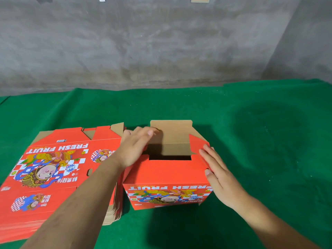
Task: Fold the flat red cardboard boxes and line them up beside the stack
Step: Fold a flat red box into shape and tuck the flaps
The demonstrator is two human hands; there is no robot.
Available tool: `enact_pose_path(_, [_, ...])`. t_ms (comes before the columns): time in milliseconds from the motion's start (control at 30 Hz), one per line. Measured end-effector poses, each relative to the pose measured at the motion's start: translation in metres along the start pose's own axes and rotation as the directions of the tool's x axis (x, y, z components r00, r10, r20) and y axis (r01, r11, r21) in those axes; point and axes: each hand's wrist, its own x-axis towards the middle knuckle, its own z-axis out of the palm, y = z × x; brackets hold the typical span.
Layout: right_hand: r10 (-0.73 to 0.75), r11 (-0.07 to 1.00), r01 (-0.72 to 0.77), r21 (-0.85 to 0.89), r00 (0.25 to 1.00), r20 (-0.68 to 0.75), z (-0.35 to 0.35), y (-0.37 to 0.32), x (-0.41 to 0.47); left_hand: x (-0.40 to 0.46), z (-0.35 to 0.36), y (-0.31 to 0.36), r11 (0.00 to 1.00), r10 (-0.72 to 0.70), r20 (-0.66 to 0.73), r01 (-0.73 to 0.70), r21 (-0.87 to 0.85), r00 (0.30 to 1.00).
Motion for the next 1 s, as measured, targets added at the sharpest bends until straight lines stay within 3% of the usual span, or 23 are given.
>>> enact_pose_path(100, [-0.021,0.995,0.028,-0.1,0.998,0.063,-0.002,0.003,0.002,0.009,0.005,-0.003,0.989,-0.146,-0.006,0.146,0.014,0.989])
enact_pose_path(200, [0.043,0.976,-0.021,-0.215,0.994,0.101,-0.013,0.005,0.01,0.002,0.012,-0.005,0.988,-0.028,0.025,0.024,0.153,0.999])
enact_pose_path(300, [0.097,0.967,-0.07,-0.245,0.99,0.098,-0.021,0.001,0.021,-0.009,0.012,-0.009,0.988,0.075,-0.049,-0.081,-0.128,0.996])
enact_pose_path(400, [0.166,0.982,-0.17,-0.078,0.985,-0.047,-0.012,-0.012,0.035,-0.023,0.012,-0.023,0.968,0.128,-0.055,-0.137,-0.208,0.99])
enact_pose_path(500, [0.297,0.953,-0.301,0.02,0.923,-0.243,0.001,-0.026,0.056,-0.03,0.013,-0.025,0.941,0.136,-0.052,-0.145,-0.307,0.989])
enact_pose_path(567, [0.383,0.922,-0.384,0.053,0.882,-0.274,0.006,-0.03,0.069,-0.029,0.014,-0.02,0.967,0.227,-0.036,-0.23,-0.111,0.973])
enact_pose_path(633, [0.434,0.892,-0.446,-0.066,0.889,-0.142,0.01,-0.03,0.076,-0.027,0.018,-0.019,0.952,0.263,0.022,-0.263,0.16,0.965])
enact_pose_path(733, [0.367,0.873,-0.346,-0.344,0.93,-0.002,0.015,-0.027,0.077,-0.023,0.015,-0.017,0.961,0.108,0.118,-0.134,0.243,0.987])
enact_pose_path(867, [0.411,0.79,-0.373,-0.486,0.911,-0.03,0.025,-0.027,0.082,-0.014,0.031,-0.003,0.837,-0.133,0.15,0.03,0.547,0.98])
enact_pose_path(1000, [0.508,0.688,-0.422,-0.591,0.861,-0.023,0.033,-0.035,0.091,-0.012,0.039,0.002,0.765,-0.169,0.075,0.083,0.639,0.983])
